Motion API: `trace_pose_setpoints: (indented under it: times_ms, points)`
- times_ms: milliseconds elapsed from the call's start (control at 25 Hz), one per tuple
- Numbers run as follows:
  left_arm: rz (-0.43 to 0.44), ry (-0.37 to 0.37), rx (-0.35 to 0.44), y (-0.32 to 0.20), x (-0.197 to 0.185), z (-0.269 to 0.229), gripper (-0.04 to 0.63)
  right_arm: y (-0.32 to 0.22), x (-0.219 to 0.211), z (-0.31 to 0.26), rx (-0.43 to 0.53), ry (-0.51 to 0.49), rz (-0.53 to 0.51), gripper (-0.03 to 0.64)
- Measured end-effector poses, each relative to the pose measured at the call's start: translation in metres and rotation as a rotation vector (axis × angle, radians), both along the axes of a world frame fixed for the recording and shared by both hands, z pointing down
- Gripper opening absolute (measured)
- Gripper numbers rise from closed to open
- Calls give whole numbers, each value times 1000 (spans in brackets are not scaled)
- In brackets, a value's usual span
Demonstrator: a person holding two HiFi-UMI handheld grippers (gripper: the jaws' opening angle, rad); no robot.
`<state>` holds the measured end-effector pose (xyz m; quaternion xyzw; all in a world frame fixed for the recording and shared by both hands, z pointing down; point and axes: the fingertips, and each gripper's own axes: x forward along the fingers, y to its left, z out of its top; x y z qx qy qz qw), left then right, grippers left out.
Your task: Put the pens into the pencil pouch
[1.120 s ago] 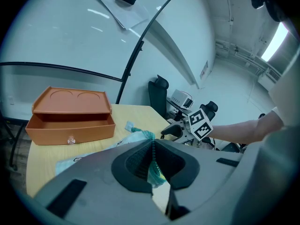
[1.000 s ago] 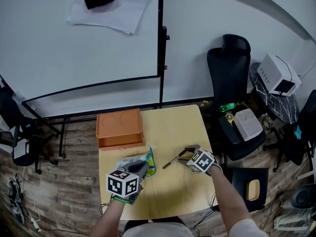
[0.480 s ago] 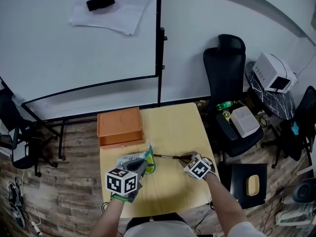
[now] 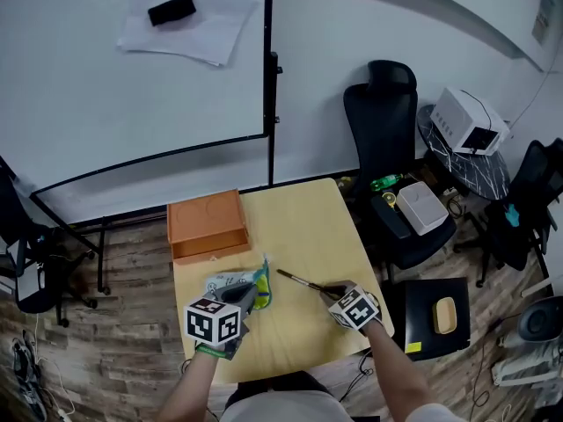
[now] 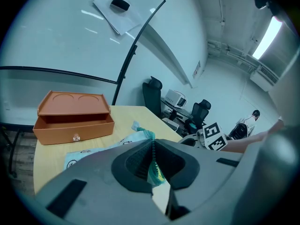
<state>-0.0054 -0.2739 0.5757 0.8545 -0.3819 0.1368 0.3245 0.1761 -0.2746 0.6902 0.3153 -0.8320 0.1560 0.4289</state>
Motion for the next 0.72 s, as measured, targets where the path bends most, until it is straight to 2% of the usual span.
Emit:
trace_pose_setpoints:
  times_ms: [200, 360, 520, 720]
  points:
    - [17, -2, 11, -2, -4, -3, 20, 4, 3, -38, 90, -38, 42, 34]
    - [11, 0, 24, -7, -8, -8, 20, 7, -4, -84, 184, -62, 10, 32]
    - [14, 4, 35, -11, -9, -12, 20, 16, -18, -123, 249, -67, -65, 32]
    - [13, 9, 44, -13, -12, -16, 20, 30, -55, -132, 229, -39, -233, 34]
